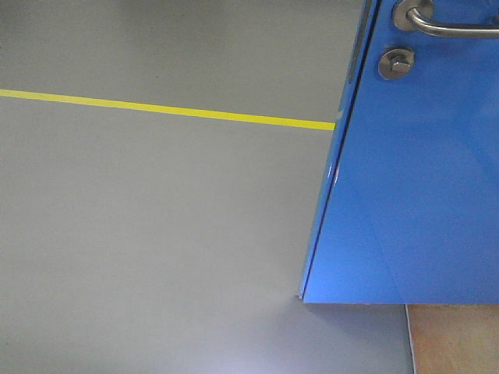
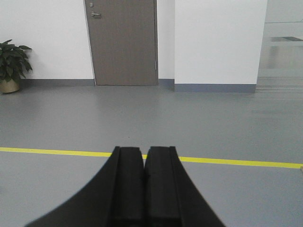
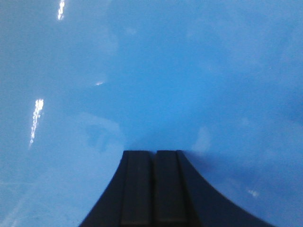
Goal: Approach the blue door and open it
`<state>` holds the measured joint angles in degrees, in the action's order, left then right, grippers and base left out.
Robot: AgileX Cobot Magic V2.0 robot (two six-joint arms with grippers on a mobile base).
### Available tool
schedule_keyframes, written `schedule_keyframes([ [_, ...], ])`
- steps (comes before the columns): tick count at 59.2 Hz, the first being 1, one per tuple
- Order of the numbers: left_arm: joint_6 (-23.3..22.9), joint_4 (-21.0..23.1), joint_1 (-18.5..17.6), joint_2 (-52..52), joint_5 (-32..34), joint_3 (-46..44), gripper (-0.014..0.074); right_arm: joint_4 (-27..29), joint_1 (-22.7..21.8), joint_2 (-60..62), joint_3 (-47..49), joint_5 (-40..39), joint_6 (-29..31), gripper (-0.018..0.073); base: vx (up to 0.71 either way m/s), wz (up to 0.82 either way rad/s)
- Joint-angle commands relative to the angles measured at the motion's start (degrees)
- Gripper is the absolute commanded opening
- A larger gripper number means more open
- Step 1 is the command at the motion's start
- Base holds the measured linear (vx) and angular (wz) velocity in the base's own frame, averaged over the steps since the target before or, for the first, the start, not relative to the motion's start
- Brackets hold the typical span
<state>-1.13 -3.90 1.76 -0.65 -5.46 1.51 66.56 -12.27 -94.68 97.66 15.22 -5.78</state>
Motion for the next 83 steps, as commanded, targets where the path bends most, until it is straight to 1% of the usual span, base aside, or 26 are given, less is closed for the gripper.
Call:
schedule_keyframes([
  [1,-0.4,0.1,0.0,-0.8,4.8,-1.5,0.0073,0.7,0.2,1.9,1.9,-1.5,0.7,-0.0001,0.15,0.01],
  [43,-0.4,0.1,0.0,-0.8,4.8,-1.5,0.0073,0.7,0.2,1.9,1.9,-1.5,0.7,-0.0001,0.15,-0.01],
  [83,-0.4,0.1,0.0,-0.8,4.8,-1.5,0.0073,0.7,0.2,1.9,1.9,-1.5,0.7,-0.0001,0.14,-0.09],
])
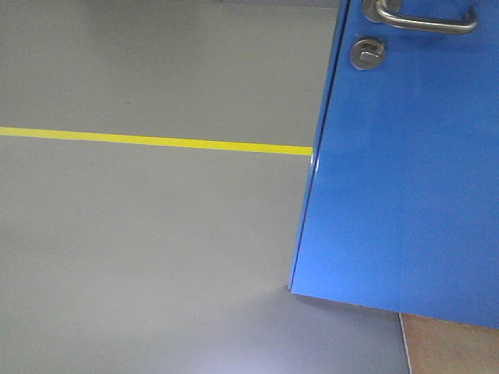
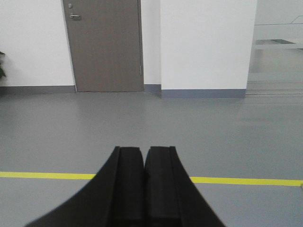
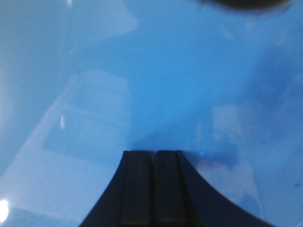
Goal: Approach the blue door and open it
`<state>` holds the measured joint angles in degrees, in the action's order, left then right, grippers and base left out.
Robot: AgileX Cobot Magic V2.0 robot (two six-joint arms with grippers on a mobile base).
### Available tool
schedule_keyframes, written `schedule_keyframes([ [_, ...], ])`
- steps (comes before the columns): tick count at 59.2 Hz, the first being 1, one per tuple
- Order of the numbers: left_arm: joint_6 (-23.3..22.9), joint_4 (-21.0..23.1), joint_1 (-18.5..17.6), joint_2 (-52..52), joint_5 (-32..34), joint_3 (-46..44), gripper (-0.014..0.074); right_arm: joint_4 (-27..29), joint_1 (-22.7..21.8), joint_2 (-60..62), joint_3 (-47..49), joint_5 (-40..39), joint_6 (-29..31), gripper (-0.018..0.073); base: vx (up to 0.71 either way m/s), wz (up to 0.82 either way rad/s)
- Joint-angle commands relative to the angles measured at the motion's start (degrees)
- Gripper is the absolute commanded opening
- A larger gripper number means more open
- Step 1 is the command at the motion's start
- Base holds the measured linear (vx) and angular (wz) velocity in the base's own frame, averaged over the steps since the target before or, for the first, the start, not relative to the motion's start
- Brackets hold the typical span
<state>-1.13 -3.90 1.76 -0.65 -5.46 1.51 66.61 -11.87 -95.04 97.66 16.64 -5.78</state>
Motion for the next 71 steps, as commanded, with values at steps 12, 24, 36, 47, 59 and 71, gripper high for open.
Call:
schedule_keyframes([
  [12,-0.4,0.1,0.0,-0.8,4.8,-1.5,0.0073,0.6,-0.2,2.2,1.9,-2.9,0.7,-0.0001,0.11,-0.19],
  [24,-0.4,0.1,0.0,-0.8,4.8,-1.5,0.0073,0.6,-0.2,2.2,1.9,-2.9,0.7,-0.0001,0.07,-0.14],
  [36,-0.4,0.1,0.0,-0.8,4.8,-1.5,0.0073,0.6,-0.2,2.2,1.9,-2.9,0.7,-0.0001,0.02,-0.04],
  [47,-0.4,0.1,0.0,-0.8,4.8,-1.5,0.0073,0.6,-0.2,2.2,1.9,-2.9,0.7,-0.0001,0.0,0.02],
  [59,-0.4,0.1,0.0,-0.8,4.8,-1.5,0.0073,-2.4,-0.2,2.3,1.9,-2.6,0.7,-0.0001,-0.01,0.03],
  [71,-0.4,0.1,0.0,-0.8,4.8,-1.5,0.0073,-23.0,-0.2,3.6,1.9,-2.0,0.7,-0.0001,0.0,0.02],
])
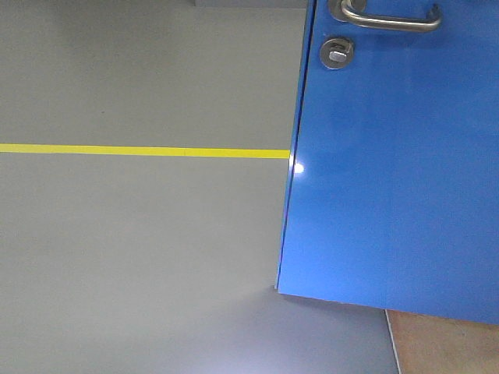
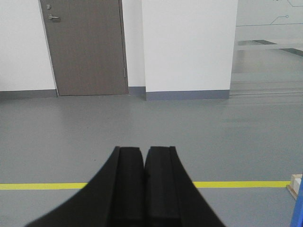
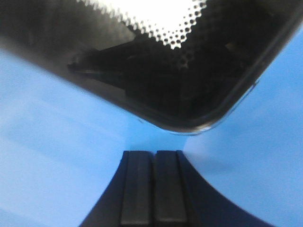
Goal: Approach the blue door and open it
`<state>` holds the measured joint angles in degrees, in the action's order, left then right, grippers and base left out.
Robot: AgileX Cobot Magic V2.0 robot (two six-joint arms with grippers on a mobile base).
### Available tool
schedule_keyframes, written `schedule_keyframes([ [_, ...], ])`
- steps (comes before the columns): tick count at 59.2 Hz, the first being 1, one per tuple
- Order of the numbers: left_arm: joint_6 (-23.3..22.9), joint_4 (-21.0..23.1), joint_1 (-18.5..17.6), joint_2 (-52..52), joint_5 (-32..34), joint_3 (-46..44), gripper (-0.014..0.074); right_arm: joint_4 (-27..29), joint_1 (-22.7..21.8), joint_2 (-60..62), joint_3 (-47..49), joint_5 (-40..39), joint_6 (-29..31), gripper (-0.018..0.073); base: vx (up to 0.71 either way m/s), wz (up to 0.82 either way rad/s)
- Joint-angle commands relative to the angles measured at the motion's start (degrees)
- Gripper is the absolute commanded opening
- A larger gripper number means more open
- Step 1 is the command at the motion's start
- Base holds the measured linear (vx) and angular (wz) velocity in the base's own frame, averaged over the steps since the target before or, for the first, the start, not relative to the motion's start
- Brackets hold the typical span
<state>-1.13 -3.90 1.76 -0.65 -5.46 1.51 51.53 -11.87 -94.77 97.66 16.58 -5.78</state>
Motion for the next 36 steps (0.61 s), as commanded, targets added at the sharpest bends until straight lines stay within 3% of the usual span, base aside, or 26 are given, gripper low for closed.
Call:
schedule_keyframes([
  [1,-0.4,0.1,0.0,-0.8,4.8,-1.5,0.0073,-8.8,-0.2,3.5,1.9,-2.0,0.7,-0.0001,0.0,0.01],
  [22,-0.4,0.1,0.0,-0.8,4.8,-1.5,0.0073,-11.1,-0.2,11.3,1.7,-3.2,0.7,-0.0001,0.0,0.0],
  [36,-0.4,0.1,0.0,-0.8,4.8,-1.5,0.0073,-11.5,-0.2,22.6,-9.3,-6.9,0.7,-0.0001,0.0,0.0],
])
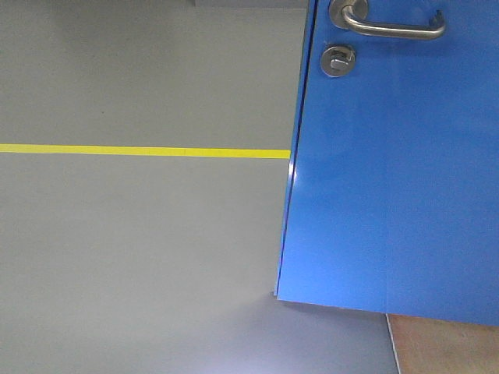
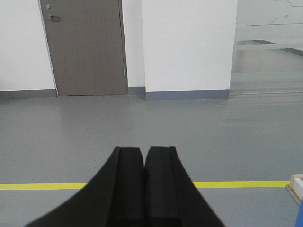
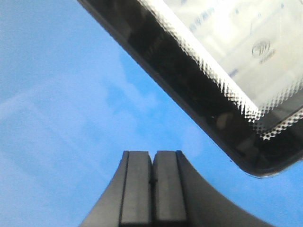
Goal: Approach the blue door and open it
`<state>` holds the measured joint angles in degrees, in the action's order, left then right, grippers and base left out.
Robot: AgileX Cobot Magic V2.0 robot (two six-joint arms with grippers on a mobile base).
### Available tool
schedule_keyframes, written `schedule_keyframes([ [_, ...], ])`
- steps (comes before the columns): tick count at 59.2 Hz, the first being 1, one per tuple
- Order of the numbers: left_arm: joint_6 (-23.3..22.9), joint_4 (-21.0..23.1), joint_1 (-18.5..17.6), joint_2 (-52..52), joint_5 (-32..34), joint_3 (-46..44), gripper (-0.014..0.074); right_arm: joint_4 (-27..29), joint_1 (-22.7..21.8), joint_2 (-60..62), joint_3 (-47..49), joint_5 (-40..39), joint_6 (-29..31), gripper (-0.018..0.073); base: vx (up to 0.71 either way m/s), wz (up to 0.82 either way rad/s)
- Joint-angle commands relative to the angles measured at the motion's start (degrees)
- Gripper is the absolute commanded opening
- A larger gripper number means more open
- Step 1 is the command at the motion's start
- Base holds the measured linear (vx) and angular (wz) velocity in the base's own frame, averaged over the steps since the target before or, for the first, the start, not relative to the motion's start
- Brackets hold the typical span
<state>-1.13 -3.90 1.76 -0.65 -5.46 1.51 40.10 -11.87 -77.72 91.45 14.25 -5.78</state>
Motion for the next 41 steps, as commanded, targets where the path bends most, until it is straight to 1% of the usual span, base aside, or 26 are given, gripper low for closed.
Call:
schedule_keyframes([
  [1,-0.4,0.1,0.0,-0.8,4.8,-1.5,0.0073,-0.1,-0.2,6.5,-4.2,-4.7,0.7,-0.0001,0.0,0.0],
  [24,-0.4,0.1,0.0,-0.8,4.8,-1.5,0.0073,0.0,-0.2,34.6,-42.3,-2.7,0.7,-0.0001,0.0,0.0],
  [35,-0.4,0.1,0.0,-0.8,4.8,-1.5,0.0073,0.0,-0.3,44.9,-52.7,-2.4,0.7,-0.0001,0.0,0.0],
  [41,-0.4,0.1,0.0,-0.8,4.8,-1.5,0.0073,-0.2,-0.3,49.1,-57.3,-5.3,1.2,-0.0001,0.0,0.0],
])
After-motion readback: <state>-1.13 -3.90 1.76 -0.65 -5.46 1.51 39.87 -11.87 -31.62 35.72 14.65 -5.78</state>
